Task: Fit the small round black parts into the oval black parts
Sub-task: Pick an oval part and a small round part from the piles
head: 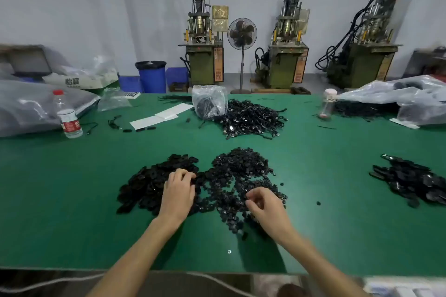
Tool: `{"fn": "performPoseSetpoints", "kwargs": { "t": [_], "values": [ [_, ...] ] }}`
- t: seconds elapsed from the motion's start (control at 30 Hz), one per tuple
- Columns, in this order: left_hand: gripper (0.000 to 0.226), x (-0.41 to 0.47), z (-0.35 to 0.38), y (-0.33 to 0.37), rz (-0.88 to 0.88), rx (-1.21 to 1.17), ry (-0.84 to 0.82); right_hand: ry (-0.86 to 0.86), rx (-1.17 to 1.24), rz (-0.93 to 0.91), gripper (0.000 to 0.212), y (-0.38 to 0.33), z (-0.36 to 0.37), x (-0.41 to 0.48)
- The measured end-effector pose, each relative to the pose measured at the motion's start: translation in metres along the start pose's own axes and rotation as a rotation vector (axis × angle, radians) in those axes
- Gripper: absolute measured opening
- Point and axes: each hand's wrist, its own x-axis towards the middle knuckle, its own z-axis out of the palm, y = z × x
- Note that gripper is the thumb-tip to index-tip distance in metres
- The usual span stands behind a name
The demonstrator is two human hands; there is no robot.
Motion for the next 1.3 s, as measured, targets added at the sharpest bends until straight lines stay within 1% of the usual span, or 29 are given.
{"fn": "performPoseSetpoints", "kwargs": {
  "t": [0.07,0.13,0.17,0.2,0.23,0.3,0.4,0.57,0.67,0.77,0.8,0.83,0.9,1.0,1.13,1.3],
  "values": [
    [0.047,0.002,0.003,-0.013,-0.030,0.156,-0.040,0.063,-0.095,-0.036,0.007,0.001,0.009,0.005],
    [0.052,0.001,0.008,-0.029,-0.042,0.213,-0.088,0.172,-0.265,-0.157,0.009,0.011,0.020,0.004],
    [0.051,0.000,0.011,-0.033,-0.041,0.211,-0.106,0.229,-0.382,-0.262,0.011,0.021,0.026,0.004],
    [0.049,-0.003,0.014,-0.037,-0.032,0.194,-0.088,0.274,-0.472,-0.346,0.012,0.030,0.030,0.003],
    [0.047,-0.005,0.016,-0.039,-0.024,0.166,-0.063,0.319,-0.512,-0.392,0.012,0.035,0.032,0.002],
    [0.047,-0.008,0.015,-0.041,-0.023,0.103,-0.014,0.375,-0.518,-0.398,0.013,0.039,0.031,0.006],
    [0.050,-0.011,0.014,-0.042,-0.044,-0.030,0.079,0.366,-0.537,-0.353,0.014,0.040,0.035,0.006],
    [0.047,-0.015,0.014,-0.034,-0.058,-0.270,0.163,0.357,-0.543,-0.354,0.015,0.041,0.033,0.006],
    [0.040,-0.020,0.013,-0.023,-0.051,-0.539,0.131,0.292,-0.585,-0.398,0.025,0.043,0.032,0.006],
    [0.022,-0.024,0.019,-0.006,-0.073,-0.842,0.058,0.167,-0.584,-0.395,0.034,0.043,0.031,0.006],
    [0.016,-0.026,0.022,-0.001,-0.082,-0.909,0.059,0.138,-0.577,-0.377,0.034,0.043,0.030,0.006],
    [0.015,-0.027,0.025,0.002,-0.085,-0.935,0.067,0.122,-0.572,-0.363,0.032,0.042,0.030,0.006],
    [0.019,-0.028,0.031,0.004,-0.073,-0.864,0.070,0.113,-0.557,-0.357,0.027,0.042,0.028,0.005],
    [0.019,-0.030,0.035,0.007,-0.028,-0.751,0.013,0.115,-0.535,-0.351,0.020,0.041,0.026,0.004],
    [0.009,-0.031,0.035,0.009,-0.025,-0.703,0.060,0.101,-0.533,-0.317,0.019,0.041,0.025,0.003],
    [0.005,-0.033,0.034,0.006,0.034,-0.656,0.093,0.153,-0.519,-0.296,0.015,0.040,0.027,0.004]
  ]
}}
